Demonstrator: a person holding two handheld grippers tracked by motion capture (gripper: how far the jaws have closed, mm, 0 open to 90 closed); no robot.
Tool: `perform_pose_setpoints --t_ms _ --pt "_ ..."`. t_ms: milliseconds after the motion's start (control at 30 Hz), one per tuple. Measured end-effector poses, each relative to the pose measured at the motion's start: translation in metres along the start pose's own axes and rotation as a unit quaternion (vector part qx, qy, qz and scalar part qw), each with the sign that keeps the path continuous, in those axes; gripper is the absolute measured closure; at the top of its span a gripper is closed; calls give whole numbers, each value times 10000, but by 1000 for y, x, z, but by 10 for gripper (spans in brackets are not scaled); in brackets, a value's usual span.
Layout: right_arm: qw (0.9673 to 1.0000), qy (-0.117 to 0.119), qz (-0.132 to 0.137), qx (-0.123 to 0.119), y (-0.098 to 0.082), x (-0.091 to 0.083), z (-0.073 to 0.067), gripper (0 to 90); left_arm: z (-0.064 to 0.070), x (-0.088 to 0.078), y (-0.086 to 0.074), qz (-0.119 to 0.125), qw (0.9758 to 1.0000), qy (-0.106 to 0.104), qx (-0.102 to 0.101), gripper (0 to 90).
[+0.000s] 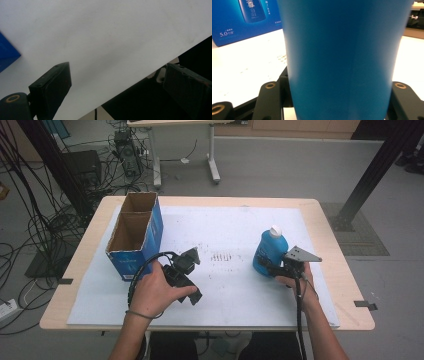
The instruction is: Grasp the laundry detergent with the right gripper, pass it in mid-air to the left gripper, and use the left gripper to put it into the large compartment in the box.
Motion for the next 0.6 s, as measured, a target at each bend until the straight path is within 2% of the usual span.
perform_pose_setpoints --t_ms 600 --pt "10000 -13 23 -11 -1 0 -1 415 -1 2 -1 -23 10000 -2 -16 83"
Point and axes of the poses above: each handheld gripper's, and its own axes: x roughly forward along the jaws, y roughly out of its top, z roughly to its right, the point moved 5 cm from there along x, roughly forward along the jaws, and after that the axes turned 10 degrees about z, right-handed, at the moved point
